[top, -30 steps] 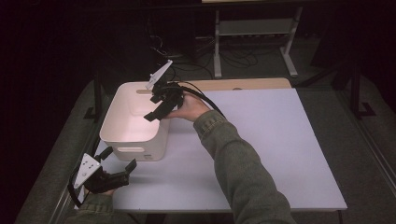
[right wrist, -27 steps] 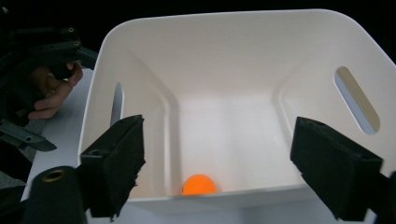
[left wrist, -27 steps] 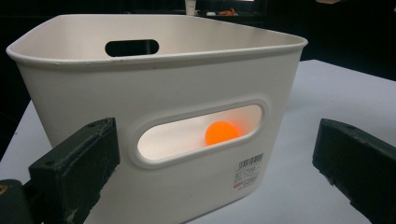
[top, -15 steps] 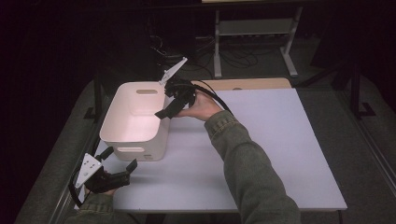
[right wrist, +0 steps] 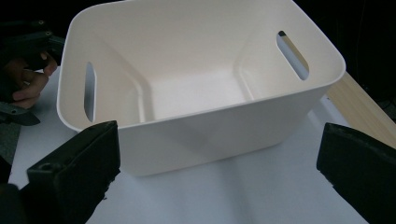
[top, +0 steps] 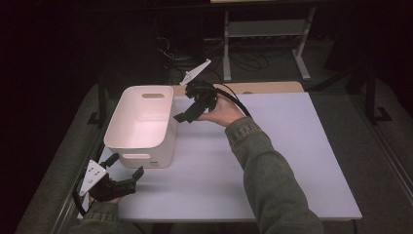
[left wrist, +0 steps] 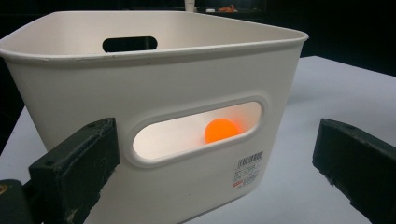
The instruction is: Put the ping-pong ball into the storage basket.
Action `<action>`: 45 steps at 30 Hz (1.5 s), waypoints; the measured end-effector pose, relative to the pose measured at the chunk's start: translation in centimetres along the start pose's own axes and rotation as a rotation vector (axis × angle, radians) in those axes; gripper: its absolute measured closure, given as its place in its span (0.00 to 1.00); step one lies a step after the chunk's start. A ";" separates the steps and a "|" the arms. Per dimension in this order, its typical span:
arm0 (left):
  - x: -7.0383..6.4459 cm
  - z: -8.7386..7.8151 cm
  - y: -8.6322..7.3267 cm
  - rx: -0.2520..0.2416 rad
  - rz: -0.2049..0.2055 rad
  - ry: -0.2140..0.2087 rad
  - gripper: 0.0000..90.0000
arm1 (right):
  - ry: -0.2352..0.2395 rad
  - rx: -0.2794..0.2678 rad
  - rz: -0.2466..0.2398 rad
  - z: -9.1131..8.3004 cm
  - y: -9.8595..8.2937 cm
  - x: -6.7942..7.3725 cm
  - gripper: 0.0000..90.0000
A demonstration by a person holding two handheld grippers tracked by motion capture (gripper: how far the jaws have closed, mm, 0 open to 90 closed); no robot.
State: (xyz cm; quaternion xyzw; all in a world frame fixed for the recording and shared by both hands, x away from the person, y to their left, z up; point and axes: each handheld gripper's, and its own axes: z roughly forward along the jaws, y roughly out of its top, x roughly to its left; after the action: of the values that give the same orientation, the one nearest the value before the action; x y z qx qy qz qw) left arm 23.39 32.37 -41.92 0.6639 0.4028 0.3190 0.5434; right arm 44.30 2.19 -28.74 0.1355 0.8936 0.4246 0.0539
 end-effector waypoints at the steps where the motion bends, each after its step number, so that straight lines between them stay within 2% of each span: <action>1: 0.0 0.0 0.0 0.000 0.000 0.000 0.00 | -0.002 -0.003 0.000 -0.1 -0.1 -0.1 0.00; 16: 0.0 0.1 0.0 0.005 0.002 -0.009 0.00 | -0.039 -0.024 0.039 -2.1 -2.5 -0.8 0.00; 23: 0.0 0.2 0.0 0.004 0.001 -0.007 0.00 | -0.056 -0.050 0.055 -3.3 -3.6 -1.0 0.00; 24: 0.0 0.1 0.0 0.003 0.001 -0.007 0.00 | -0.054 -0.068 0.061 -3.7 -3.9 -1.0 0.00; 32: 0.0 0.2 0.0 0.004 0.002 -0.008 0.00 | -0.067 -0.085 0.063 -4.7 -4.7 -0.9 0.00; 45: 0.0 0.2 0.0 0.003 0.003 -0.006 0.00 | -0.075 -0.059 0.106 -5.8 -7.6 -0.9 0.00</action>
State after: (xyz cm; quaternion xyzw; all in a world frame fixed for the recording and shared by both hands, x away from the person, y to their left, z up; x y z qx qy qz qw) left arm 23.53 32.24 -41.95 0.6662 0.4009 0.3172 0.5430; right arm 42.49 -6.98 -30.93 0.1966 0.8696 0.4476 0.0687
